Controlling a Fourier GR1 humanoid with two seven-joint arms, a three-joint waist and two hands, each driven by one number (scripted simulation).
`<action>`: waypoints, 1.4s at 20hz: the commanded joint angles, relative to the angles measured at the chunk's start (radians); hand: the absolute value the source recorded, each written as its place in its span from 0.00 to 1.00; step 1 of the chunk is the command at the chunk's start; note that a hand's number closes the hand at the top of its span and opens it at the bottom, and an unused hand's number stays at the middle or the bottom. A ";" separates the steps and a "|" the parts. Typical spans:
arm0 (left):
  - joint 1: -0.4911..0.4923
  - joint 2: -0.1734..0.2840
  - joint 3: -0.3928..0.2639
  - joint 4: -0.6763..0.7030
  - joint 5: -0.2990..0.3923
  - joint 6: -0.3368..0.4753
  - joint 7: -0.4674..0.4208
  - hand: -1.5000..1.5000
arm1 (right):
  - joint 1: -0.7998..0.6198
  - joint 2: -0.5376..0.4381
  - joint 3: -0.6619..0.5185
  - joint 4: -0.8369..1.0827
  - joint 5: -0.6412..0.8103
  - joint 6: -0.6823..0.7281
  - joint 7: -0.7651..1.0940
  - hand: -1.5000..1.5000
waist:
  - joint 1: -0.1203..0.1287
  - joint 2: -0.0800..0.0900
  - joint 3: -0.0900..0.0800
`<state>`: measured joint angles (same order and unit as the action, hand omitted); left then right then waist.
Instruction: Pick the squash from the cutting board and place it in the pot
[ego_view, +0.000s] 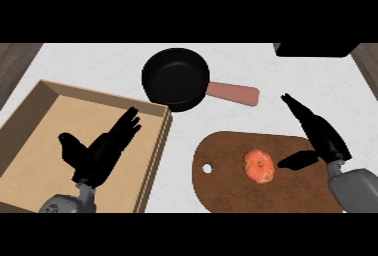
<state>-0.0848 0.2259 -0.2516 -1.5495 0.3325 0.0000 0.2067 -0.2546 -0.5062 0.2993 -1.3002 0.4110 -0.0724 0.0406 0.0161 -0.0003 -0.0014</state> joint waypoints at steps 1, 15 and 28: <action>0.046 0.020 0.010 -0.037 0.016 -0.025 0.019 0.50 | -0.016 -0.084 0.037 -0.170 0.035 0.154 0.165 0.00 | -0.019 -0.006 0.000; 0.118 -0.022 -0.011 -0.091 -0.019 -0.001 0.031 0.50 | -0.150 -0.015 -0.030 -0.711 -0.322 0.562 1.075 0.00 | -0.016 -0.005 0.000; 0.130 -0.026 0.048 -0.111 -0.028 -0.052 0.029 0.50 | -0.084 0.164 0.128 -0.631 -0.146 0.483 1.064 0.00 | -0.010 -0.002 0.001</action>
<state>-0.0209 0.1978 -0.2016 -1.6152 0.3104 -0.0466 0.2483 -0.3625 -0.3848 0.3572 -1.9201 0.2066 0.3977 1.0003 0.0031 -0.0013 -0.0005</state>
